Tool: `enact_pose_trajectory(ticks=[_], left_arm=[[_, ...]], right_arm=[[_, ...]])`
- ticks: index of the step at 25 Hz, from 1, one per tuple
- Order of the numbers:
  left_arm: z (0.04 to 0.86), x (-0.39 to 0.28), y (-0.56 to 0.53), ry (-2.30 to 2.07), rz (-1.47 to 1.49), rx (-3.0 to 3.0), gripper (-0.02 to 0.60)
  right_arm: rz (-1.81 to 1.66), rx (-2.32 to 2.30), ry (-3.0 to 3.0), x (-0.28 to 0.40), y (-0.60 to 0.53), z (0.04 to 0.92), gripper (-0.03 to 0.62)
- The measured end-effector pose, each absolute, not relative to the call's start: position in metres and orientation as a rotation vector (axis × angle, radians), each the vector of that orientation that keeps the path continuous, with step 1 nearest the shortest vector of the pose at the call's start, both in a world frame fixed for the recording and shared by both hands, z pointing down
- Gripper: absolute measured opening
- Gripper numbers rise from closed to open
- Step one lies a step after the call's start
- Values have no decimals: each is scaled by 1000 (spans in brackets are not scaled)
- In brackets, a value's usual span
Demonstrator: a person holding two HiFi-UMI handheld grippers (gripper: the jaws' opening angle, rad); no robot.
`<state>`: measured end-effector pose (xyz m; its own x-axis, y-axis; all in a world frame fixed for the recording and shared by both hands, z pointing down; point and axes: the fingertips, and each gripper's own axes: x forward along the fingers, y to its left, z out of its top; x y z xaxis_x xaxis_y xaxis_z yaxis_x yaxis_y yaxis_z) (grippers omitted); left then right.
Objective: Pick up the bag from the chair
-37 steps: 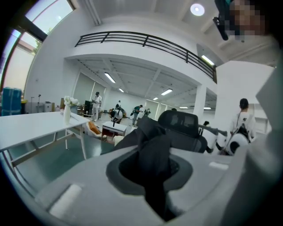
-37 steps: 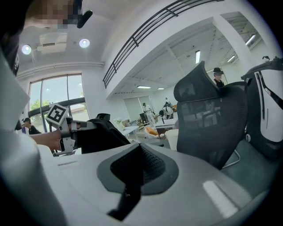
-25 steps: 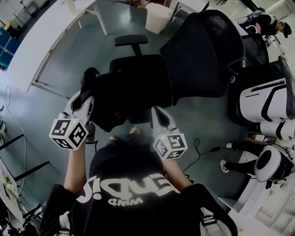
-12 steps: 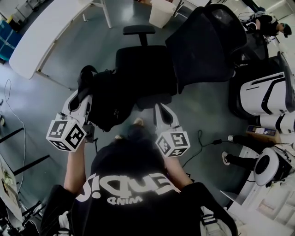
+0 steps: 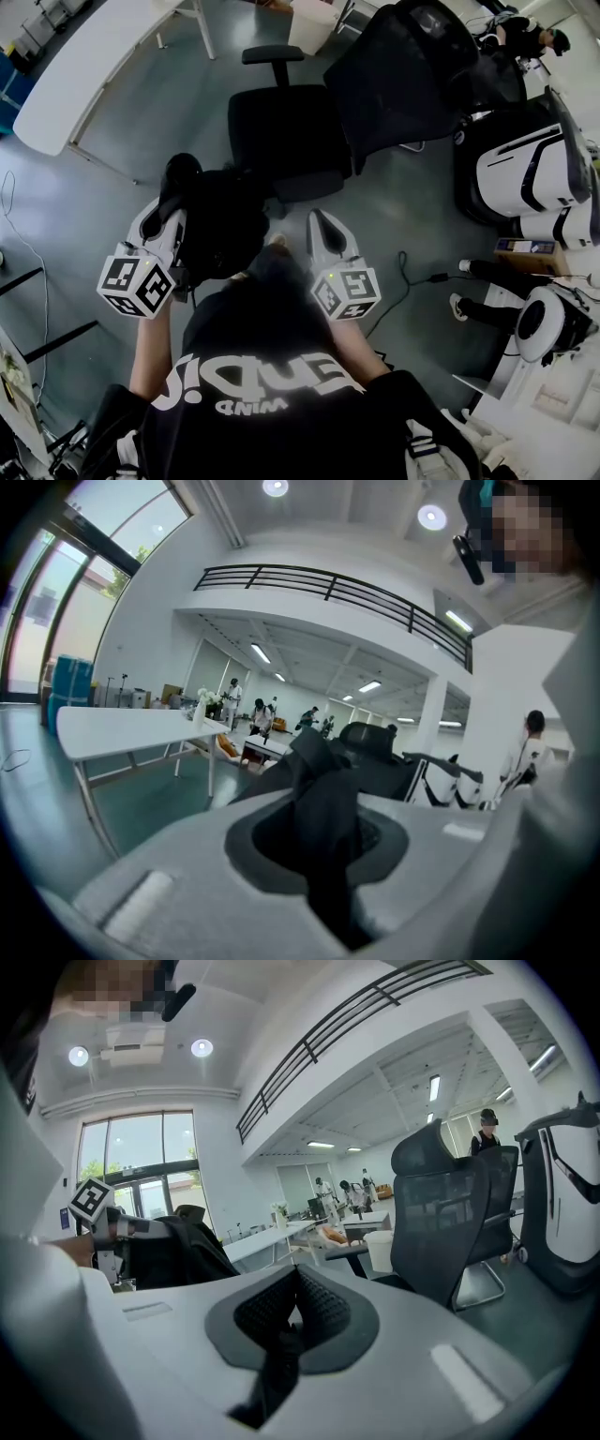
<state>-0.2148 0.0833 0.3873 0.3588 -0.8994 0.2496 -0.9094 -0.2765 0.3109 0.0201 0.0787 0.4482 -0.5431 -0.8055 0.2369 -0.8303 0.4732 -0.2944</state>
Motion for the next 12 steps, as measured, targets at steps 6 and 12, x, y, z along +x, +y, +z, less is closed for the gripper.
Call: enact_pose_trajectory(ticks=[6, 12], left_arm=[[410, -210, 120, -1530, 51, 2245, 49], [434, -205, 138, -1511, 95, 2266, 49]], right_arm=[[522, 1477, -2627, 20, 118, 446, 0], [522, 1483, -2606, 17, 137, 455, 0]])
